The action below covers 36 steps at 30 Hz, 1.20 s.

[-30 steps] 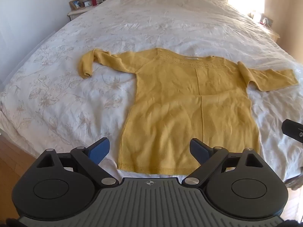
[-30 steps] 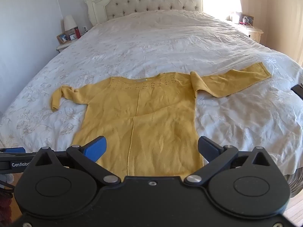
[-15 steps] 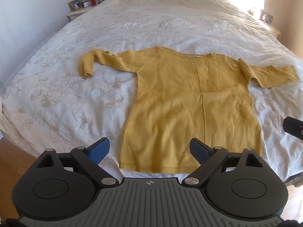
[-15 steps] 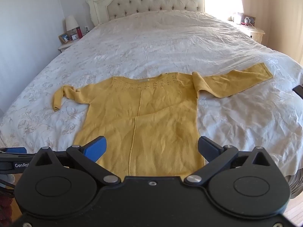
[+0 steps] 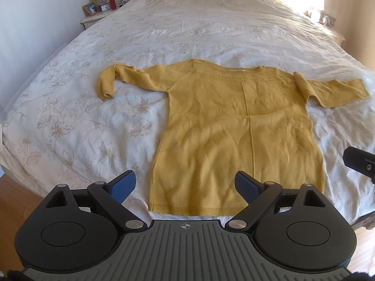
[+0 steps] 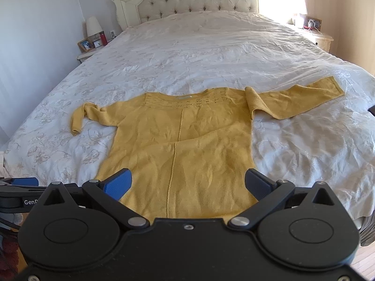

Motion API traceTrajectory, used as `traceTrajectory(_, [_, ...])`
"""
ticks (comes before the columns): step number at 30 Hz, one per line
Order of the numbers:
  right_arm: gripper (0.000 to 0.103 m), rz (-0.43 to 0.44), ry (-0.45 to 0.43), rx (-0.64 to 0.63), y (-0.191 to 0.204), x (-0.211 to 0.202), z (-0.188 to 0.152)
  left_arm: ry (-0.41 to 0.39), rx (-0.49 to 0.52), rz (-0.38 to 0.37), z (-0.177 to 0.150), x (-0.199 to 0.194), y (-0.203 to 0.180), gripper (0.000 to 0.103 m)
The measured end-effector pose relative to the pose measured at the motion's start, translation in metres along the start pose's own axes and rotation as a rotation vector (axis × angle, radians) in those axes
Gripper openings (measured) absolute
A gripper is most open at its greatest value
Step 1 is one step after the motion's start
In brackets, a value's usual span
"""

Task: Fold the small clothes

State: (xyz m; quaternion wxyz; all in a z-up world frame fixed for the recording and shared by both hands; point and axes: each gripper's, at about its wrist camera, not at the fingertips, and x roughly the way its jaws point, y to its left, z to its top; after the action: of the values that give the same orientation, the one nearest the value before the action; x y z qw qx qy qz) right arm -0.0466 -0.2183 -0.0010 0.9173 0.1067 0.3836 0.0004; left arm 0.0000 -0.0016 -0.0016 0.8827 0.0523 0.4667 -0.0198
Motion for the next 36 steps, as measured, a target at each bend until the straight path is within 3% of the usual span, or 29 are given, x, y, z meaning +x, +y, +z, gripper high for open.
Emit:
traceTrajectory(21, [0.102, 0.020, 0.000, 0.017, 0.006, 0.005, -0.002, 0.031, 0.001, -0.030, 0.000, 0.007, 0.003, 0.092])
traceTrajectory(30, [0.102, 0.053, -0.141, 0.067, 0.001, -0.008, 0.012, -0.054, -0.011, -0.046, 0.012, 0.003, 0.014, 0.085])
traceTrajectory(34, [0.102, 0.096, -0.247, 0.088, -0.006, -0.007, 0.014, -0.094, 0.004, -0.047, 0.017, 0.009, 0.017, 0.084])
traceTrajectory(36, [0.102, 0.088, -0.211, 0.063, -0.007, 0.002, 0.018, -0.107, -0.001, -0.063, 0.017, 0.014, 0.020, 0.082])
